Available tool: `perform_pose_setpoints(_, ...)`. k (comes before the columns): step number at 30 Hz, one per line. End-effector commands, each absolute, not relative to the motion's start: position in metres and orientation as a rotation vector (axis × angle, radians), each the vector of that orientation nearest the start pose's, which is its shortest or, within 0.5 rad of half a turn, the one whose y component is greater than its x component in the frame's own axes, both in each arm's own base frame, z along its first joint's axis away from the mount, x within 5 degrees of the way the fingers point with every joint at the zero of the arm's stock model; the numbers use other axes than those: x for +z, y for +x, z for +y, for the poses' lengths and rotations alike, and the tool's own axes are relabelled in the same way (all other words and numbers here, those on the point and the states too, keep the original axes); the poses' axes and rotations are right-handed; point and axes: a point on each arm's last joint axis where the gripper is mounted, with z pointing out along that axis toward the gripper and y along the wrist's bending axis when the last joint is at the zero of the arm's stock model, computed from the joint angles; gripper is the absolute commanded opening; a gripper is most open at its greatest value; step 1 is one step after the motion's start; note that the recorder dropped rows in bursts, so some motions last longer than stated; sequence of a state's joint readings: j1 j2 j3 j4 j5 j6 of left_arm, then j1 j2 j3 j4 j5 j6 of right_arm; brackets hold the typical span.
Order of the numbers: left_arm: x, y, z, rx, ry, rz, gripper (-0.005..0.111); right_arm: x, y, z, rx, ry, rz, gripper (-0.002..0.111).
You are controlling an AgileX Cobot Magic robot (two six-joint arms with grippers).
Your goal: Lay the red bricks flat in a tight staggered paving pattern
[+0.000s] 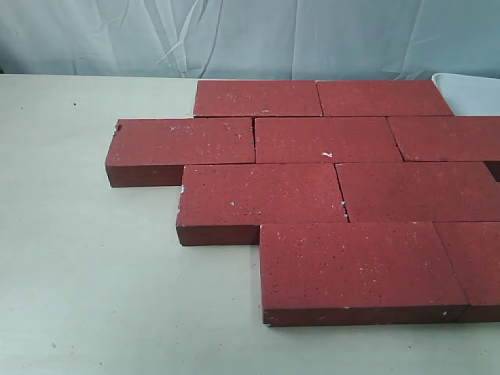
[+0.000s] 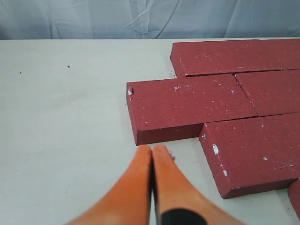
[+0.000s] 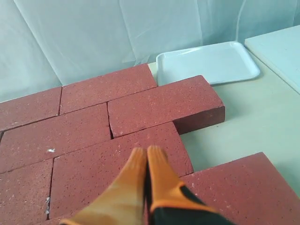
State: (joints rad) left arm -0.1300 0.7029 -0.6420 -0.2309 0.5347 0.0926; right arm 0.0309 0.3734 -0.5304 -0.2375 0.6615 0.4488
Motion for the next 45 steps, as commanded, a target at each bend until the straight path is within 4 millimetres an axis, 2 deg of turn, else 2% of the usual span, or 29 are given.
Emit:
perform_pose_setpoints(1,0.321,0.135,-0.029,-0.267,0.097,2.064,0.000,0.308,0.072,-0.011,0.038,0.317,1.934,-0.001)
perform_pose_setpoints(9,0.321,0.135,-0.029,-0.267,0.097,2.064,0.000,0.310,0.067,-0.011,0.050,0.310,1.899,-0.001)
perform_pose_setpoints(14,0.321,0.135,-0.028,-0.242,0.110,2.065,0.000,0.315,0.051,-0.009,-0.071,0.087,1.842,-0.001)
perform_pose_setpoints(23,0.321,0.135,-0.028,-0.242,0.110,2.065,0.000,0.317,0.038,-0.002,0.085,0.126,1.780,-0.001)
perform_pose_setpoints(26,0.321,0.135,-0.028,-0.242,0.110,2.065,0.000,0.318,0.034,-0.002,0.084,0.117,1.761,-0.001)
perform_pose_setpoints(35,0.321,0.135,-0.028,-0.242,0.110,2.065,0.000,0.319,0.034,-0.002,0.030,0.046,1.749,-0.001)
perform_pose_setpoints(38,0.321,0.135,-0.028,-0.242,0.110,2.065,0.000,0.319,0.034,-0.001,-0.014,-0.029,1.750,-0.001)
perform_pose_setpoints(45,0.321,0.135,-0.028,-0.241,0.112,2.064,0.000,0.319,0.034,0.000,0.005,-0.028,1.748,-0.001)
